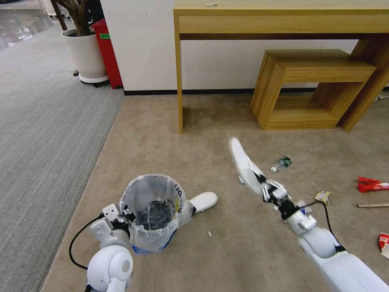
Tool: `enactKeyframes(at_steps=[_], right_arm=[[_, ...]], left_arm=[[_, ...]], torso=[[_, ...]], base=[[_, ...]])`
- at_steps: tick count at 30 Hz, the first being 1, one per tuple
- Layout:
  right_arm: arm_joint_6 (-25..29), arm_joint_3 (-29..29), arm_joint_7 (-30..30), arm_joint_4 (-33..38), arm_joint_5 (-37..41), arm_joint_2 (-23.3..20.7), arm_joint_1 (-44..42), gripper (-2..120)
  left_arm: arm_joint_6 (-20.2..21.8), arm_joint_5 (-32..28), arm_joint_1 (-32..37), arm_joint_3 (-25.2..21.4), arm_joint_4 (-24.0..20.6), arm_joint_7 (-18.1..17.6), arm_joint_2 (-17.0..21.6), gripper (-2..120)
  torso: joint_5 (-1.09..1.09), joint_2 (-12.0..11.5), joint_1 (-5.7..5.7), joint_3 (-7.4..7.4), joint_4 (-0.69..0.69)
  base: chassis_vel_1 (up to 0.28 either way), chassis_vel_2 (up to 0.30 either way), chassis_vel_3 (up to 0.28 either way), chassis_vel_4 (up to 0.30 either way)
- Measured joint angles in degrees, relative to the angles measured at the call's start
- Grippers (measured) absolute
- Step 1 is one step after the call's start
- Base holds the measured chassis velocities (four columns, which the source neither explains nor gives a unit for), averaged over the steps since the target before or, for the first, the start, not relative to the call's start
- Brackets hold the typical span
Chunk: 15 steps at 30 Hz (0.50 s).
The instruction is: Pick up the trash bin and place the garbage on the floor into it.
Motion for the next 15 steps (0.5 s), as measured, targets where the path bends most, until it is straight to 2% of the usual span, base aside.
enactKeyframes(at_steps=[2,7,11,14,15], right_arm=[[-0.2,-2.0,-0.3,4.6,1.9,-0.9,0.7,0],[0.2,-7.2,-0.8,9.0,3.6,-3.5,3.4,0],[0.4,-9.1,-0.9,9.6,4.0,-4.5,4.6,0],[0.5,-14.1,-1.1,10.6,5.5,-5.7,8.5,0],[0.5,-14.1,-1.1,10.6,5.5,-5.7,8.5,0]], left_arm=[[0.5,0.0,0.0,0.1,-0.3,0.0,0.0,1],[1.7,-0.6,0.0,0.4,-1.4,-0.1,0.2,1],[2.3,-1.0,0.1,0.7,-2.1,-0.2,0.4,1],[3.2,-1.5,0.8,1.3,-4.3,-0.5,0.6,1],[3.2,-1.5,0.8,1.3,-4.3,-0.5,0.6,1]], torso=[[0.0,0.0,0.0,0.0,0.0],[0.0,0.0,0.0,0.0,-0.01],[0.01,0.0,0.0,0.0,-0.01],[0.0,0.0,0.0,0.0,-0.01],[0.0,0.0,0.0,0.0,-0.01]], base=[[0.0,0.0,0.0,0.0],[0.0,0.0,0.0,0.0],[0.0,0.0,0.0,0.0],[0.0,0.0,0.0,0.0],[0.0,0.0,0.0,0.0]])
